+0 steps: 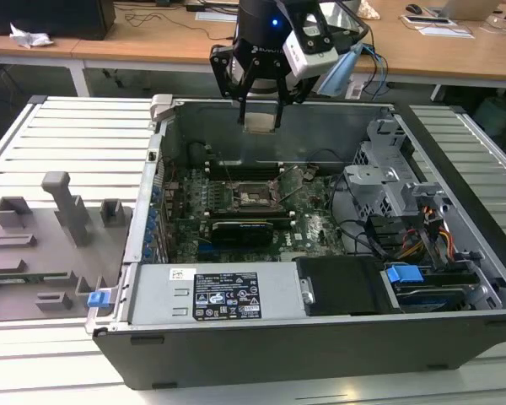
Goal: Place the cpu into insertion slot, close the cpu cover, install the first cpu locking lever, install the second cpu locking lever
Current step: 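Place the cpu into insertion slot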
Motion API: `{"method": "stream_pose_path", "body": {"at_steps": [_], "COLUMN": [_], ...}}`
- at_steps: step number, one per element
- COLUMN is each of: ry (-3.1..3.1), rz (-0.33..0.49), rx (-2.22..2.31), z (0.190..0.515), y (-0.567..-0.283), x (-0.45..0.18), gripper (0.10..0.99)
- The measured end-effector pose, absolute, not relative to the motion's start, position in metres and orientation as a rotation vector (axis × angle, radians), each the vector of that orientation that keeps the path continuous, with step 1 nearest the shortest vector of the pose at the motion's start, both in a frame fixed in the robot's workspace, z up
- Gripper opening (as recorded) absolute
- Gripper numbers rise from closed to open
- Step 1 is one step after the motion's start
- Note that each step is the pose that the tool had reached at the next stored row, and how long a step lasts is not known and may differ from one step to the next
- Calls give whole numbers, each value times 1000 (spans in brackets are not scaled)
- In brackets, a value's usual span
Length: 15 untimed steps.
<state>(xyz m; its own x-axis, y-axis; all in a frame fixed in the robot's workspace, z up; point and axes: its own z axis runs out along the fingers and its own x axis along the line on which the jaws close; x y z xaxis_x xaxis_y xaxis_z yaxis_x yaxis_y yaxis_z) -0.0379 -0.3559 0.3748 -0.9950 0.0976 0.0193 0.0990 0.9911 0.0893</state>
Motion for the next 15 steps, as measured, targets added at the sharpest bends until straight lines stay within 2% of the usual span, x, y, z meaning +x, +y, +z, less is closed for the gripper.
{"method": "stream_pose_path", "body": {"at_steps": [15], "ry": [-3114], "rz": [-142], "rx": [-281], "z": [374], "y": [-356], "x": [-38], "gripper": [529]}}
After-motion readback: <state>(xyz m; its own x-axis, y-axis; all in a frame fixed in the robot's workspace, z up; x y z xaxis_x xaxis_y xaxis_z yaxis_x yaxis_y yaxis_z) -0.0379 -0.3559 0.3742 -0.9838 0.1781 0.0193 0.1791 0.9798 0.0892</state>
